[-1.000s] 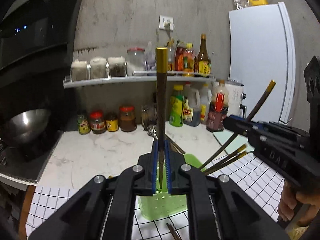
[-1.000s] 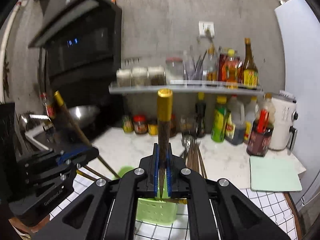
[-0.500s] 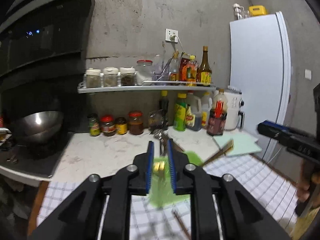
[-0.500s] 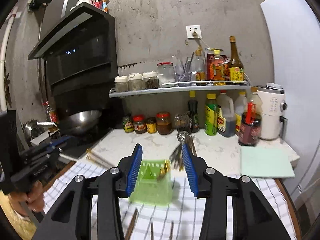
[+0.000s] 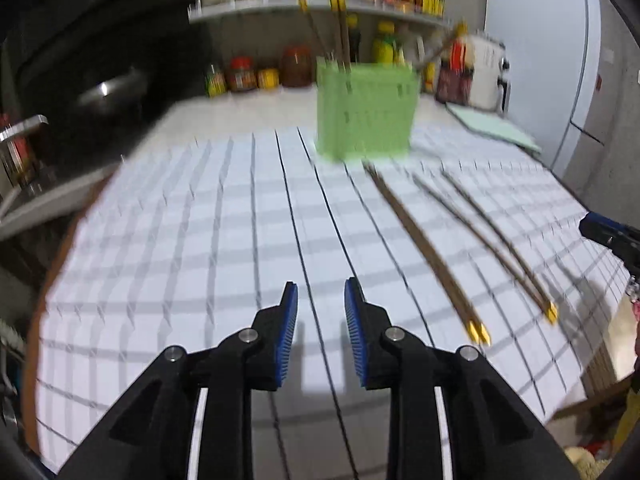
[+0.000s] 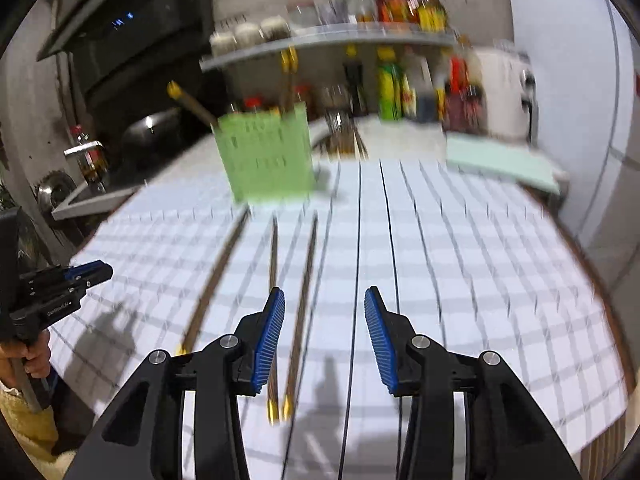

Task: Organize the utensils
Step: 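Move both grippers back down to the chopsticks remaining on the mat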

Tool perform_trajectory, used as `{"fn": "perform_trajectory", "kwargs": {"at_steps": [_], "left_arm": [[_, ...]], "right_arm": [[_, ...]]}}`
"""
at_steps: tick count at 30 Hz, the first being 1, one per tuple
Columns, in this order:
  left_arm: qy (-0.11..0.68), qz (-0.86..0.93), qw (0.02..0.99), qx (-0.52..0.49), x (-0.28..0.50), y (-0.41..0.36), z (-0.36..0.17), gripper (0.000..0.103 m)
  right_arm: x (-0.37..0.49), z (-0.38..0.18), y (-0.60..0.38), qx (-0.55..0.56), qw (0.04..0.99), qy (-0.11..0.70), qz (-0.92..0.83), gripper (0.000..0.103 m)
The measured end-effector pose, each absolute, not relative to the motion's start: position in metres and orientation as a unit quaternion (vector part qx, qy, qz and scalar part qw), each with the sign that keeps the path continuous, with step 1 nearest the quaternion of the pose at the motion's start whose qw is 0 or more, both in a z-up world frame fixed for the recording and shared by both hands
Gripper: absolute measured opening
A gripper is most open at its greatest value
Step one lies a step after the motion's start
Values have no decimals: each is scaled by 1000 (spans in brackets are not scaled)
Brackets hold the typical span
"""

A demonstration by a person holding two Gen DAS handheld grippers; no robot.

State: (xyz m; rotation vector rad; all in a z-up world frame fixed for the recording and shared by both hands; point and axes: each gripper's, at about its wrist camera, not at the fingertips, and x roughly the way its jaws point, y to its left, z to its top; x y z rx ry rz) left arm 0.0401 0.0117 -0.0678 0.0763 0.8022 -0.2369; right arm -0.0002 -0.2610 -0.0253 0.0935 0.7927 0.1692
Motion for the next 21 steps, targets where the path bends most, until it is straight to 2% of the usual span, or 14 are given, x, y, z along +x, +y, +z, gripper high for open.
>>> {"fn": "perform_trajectory", "kwargs": {"at_steps": [5, 11, 12, 14, 17, 21], "left_arm": [[424, -139, 894, 30, 37, 1, -88, 27], [430, -169, 886, 40, 39, -20, -89, 28], [430, -171, 885, 42, 40, -23, -90, 28], [430, -174, 885, 43, 43, -28, -90, 28], [432, -177, 883, 41, 47, -31, -90, 28], [434, -184, 882, 26, 51, -30, -91, 28]], "right_arm": [[-2, -50, -257, 58, 900, 422, 88, 44], [5, -60, -244, 48, 891, 438, 106, 42], [7, -61, -243, 46, 891, 438, 106, 40], [11, -61, -241, 47, 890, 439, 110, 30], [15, -63, -236, 41, 889, 441, 119, 22], [20, -66, -228, 23, 885, 447, 127, 19]]}}
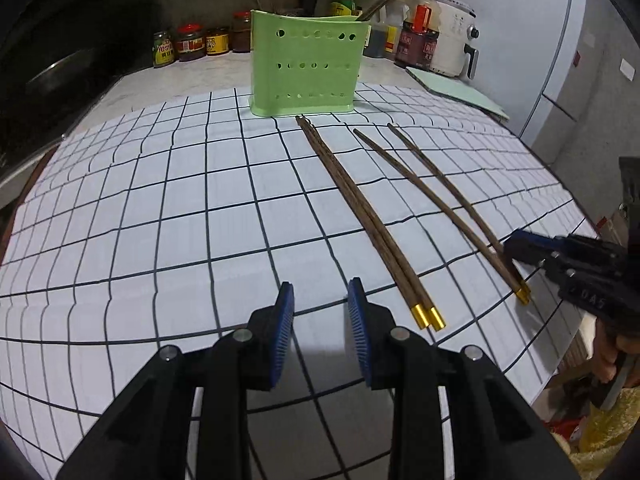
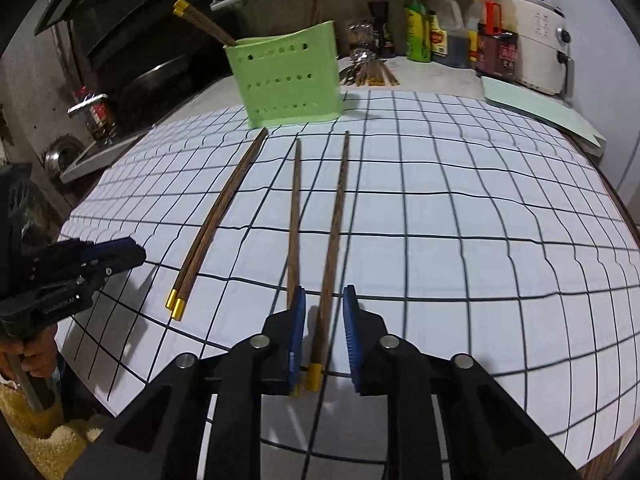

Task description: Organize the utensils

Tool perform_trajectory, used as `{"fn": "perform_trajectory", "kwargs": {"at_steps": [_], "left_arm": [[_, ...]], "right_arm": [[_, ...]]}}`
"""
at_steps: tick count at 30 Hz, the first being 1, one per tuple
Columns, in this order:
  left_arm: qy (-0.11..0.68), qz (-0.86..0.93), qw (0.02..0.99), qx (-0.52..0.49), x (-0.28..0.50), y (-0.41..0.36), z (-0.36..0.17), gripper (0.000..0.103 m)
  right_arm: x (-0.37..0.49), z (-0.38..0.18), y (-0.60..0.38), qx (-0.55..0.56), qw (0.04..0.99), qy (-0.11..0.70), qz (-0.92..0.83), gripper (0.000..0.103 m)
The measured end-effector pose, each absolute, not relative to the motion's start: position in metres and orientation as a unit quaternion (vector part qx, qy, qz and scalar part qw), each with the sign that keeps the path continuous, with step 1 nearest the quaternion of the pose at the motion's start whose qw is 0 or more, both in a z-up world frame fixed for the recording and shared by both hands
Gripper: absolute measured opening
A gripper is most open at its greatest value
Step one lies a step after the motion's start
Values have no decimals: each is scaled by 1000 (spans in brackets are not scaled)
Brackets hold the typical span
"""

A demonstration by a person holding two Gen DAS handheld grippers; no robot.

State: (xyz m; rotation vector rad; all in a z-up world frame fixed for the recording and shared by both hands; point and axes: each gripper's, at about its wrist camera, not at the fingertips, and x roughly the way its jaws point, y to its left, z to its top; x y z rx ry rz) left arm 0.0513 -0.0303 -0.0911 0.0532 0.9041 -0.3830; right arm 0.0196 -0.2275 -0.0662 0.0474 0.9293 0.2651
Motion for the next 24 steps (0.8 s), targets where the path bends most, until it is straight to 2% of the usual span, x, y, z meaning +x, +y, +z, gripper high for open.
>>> {"fn": "perform_trajectory", "kwargs": {"at_steps": [7, 24], "left_arm": [[441, -191, 877, 17, 55, -35, -96, 28], [461, -186, 868, 7, 73, -69, -100, 28]], "right_arm": [[21, -73, -237, 7, 883, 457, 110, 7], [15, -74, -262, 9, 889, 451, 78, 8]]}}
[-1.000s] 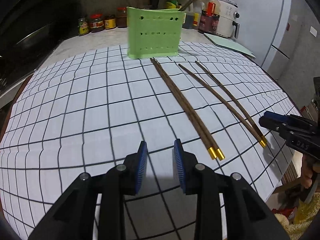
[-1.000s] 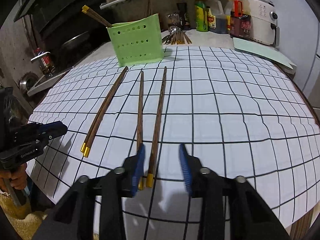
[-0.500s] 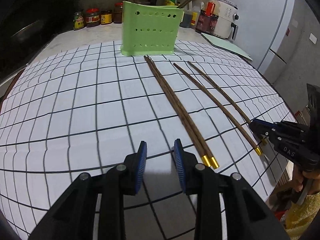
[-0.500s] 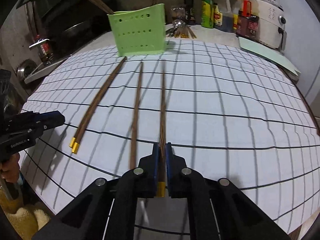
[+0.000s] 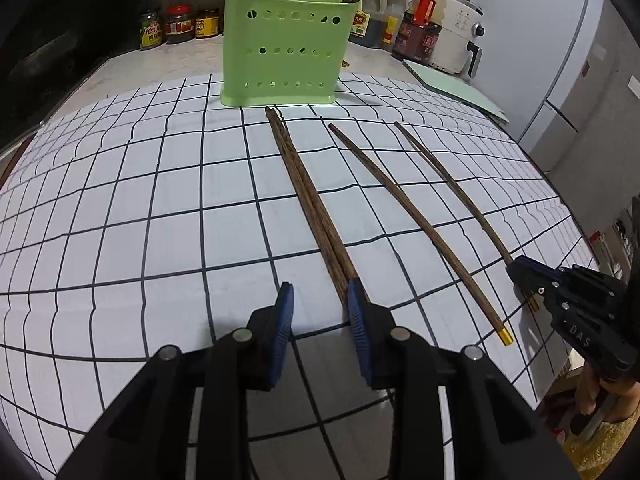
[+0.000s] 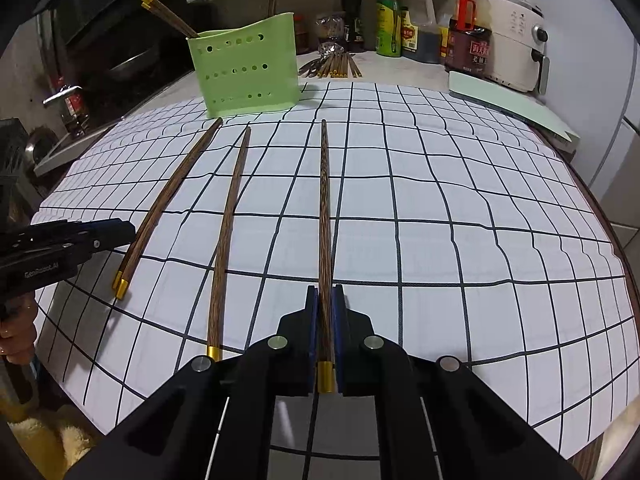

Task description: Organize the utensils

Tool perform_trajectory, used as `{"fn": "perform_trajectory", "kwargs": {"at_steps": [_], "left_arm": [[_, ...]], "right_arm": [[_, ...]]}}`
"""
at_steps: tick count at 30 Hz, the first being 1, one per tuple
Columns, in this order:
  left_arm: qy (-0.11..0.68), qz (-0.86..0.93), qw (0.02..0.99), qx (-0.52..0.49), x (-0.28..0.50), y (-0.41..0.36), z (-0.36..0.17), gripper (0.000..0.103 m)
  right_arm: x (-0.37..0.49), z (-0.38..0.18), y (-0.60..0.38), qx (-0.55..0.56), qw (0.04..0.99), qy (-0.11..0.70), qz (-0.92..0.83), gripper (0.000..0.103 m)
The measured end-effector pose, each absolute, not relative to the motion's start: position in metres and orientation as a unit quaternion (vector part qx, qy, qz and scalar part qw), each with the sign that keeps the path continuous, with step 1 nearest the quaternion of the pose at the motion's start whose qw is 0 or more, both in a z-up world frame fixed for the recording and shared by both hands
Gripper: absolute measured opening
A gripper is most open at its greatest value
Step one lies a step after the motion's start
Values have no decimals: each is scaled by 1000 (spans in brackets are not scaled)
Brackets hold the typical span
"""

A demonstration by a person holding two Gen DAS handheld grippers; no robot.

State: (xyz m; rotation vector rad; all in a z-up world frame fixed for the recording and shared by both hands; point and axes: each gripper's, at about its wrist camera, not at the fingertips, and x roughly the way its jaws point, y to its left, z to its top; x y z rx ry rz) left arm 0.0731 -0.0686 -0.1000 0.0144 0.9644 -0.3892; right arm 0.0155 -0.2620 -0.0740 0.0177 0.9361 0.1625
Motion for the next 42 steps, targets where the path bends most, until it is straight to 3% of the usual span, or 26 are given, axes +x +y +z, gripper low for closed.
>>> {"fn": "perform_trajectory", "kwargs": {"at_steps": [15, 19, 23, 25, 26, 28, 30, 42], "left_arm": [[455, -152, 872, 97, 73, -74, -102, 27], [453, -135, 875, 101, 74, -49, -101, 12], [451, -146, 877, 84, 73, -25, -101, 12], [445, -160, 878, 75, 68, -17, -102, 13], [440, -166, 879, 78, 64, -16, -102, 17], [429, -180, 880, 94, 53, -15, -103, 27], [422, -183, 883, 98, 46, -13, -104, 31], [409, -167, 893, 83, 41, -13, -107, 30]], "right_arm": [[16, -74, -260, -3, 891, 448, 73, 10], [15, -75, -265, 5, 893, 445, 67, 10], [15, -75, -265, 3, 895, 442, 64, 12], [14, -75, -266, 13, 894, 443, 71, 22], [12, -75, -266, 19, 893, 443, 78, 31], [8, -75, -265, 11, 893, 443, 76, 37], [5, -75, -264, 2, 894, 441, 74, 37], [-10, -75, -262, -4, 899, 429, 86, 37]]}}
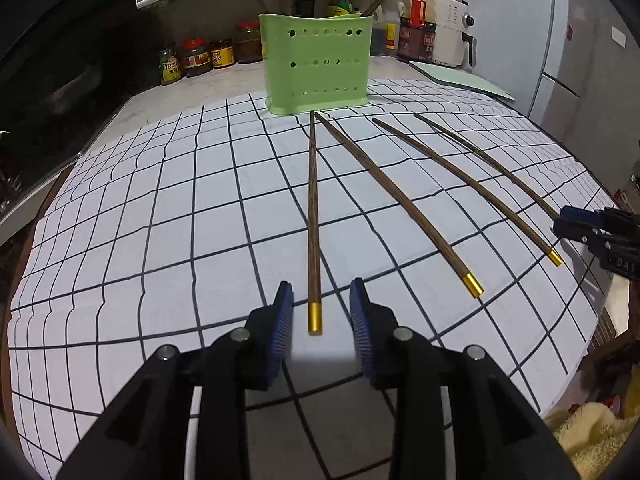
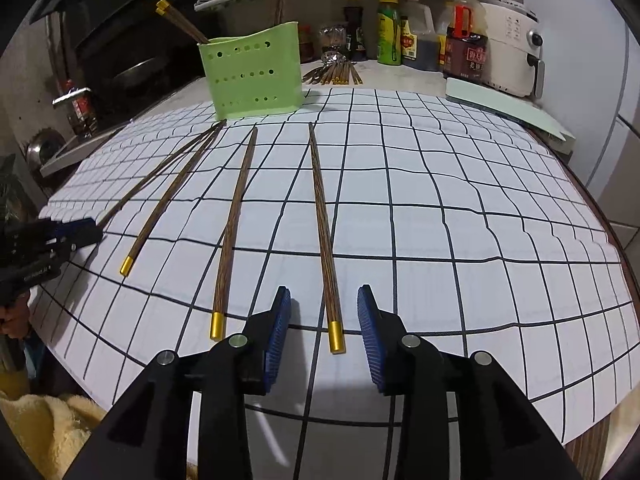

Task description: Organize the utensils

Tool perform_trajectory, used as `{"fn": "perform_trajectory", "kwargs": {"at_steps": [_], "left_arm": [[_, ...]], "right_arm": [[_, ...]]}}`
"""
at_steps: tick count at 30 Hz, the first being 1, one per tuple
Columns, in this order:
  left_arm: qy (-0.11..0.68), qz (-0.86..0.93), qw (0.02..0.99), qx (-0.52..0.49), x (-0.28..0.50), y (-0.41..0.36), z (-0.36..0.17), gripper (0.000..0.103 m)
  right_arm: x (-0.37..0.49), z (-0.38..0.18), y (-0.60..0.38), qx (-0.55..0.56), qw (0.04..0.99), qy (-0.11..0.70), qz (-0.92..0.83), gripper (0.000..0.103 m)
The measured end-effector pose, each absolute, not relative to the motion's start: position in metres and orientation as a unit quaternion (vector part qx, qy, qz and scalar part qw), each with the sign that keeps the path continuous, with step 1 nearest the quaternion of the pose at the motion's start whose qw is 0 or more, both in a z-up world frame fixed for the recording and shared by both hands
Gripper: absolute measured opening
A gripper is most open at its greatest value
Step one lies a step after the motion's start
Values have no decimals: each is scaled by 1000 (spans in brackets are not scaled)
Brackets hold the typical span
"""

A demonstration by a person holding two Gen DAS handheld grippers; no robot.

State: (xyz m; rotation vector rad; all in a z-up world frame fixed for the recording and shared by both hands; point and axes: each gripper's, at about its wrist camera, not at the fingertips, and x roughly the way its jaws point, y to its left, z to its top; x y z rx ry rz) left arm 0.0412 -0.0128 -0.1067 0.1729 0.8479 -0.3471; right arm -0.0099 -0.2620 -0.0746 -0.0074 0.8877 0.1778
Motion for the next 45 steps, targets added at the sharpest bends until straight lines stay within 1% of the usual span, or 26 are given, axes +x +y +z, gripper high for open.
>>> {"fn": "perform_trajectory", "kwargs": {"at_steps": [2, 4, 7, 9, 10, 11, 12, 14, 15, 16, 17, 21, 28, 34, 39, 45], "left_arm": [[406, -165, 895, 82, 44, -14, -107, 30], [402, -162, 897, 88, 47, -17, -108, 30], [396, -159, 899, 94, 48, -19, -109, 29], [391, -163, 900, 97, 48, -20, -109, 29], [390, -166, 900, 99, 48, -21, -110, 29], [391, -168, 900, 99, 48, -22, -109, 29], [391, -170, 899, 99, 49, -22, -109, 27], [390, -166, 900, 104, 49, -22, -109, 14], [389, -163, 900, 107, 48, -21, -109, 9], [391, -162, 900, 105, 48, -19, -109, 7], [394, -165, 899, 99, 48, -17, -108, 7], [397, -164, 899, 80, 42, -7, -103, 7], [341, -174, 923, 39, 21, 15, -60, 7], [268, -178, 947, 10, 10, 30, -14, 7], [208, -175, 962, 15, 2, 30, 19, 7], [171, -186, 968, 4, -4, 30, 43, 7]], "right_arm": [[-12, -75, -258, -17, 901, 425, 89, 38], [-13, -75, -257, -25, 901, 423, 90, 36], [-14, -76, -263, -14, 903, 419, 88, 35], [-13, -77, -269, -8, 906, 414, 86, 27], [-13, -77, -271, -7, 907, 412, 82, 20], [-12, -77, -272, -5, 908, 411, 82, 17], [-11, -77, -272, -4, 908, 410, 85, 16], [-11, -78, -269, -14, 910, 406, 84, 14], [-11, -78, -268, -19, 910, 405, 84, 14], [-11, -78, -267, -21, 910, 405, 84, 13], [-11, -78, -268, -17, 910, 406, 86, 8], [-16, -73, -267, -20, 912, 402, 78, 7], [-24, -38, -277, 38, 922, 377, 83, 7], [-39, 13, -288, 70, 944, 314, 67, 7], [-46, 64, -293, 75, 962, 255, 63, 7], [-45, 105, -289, 58, 975, 205, 55, 7]]}}
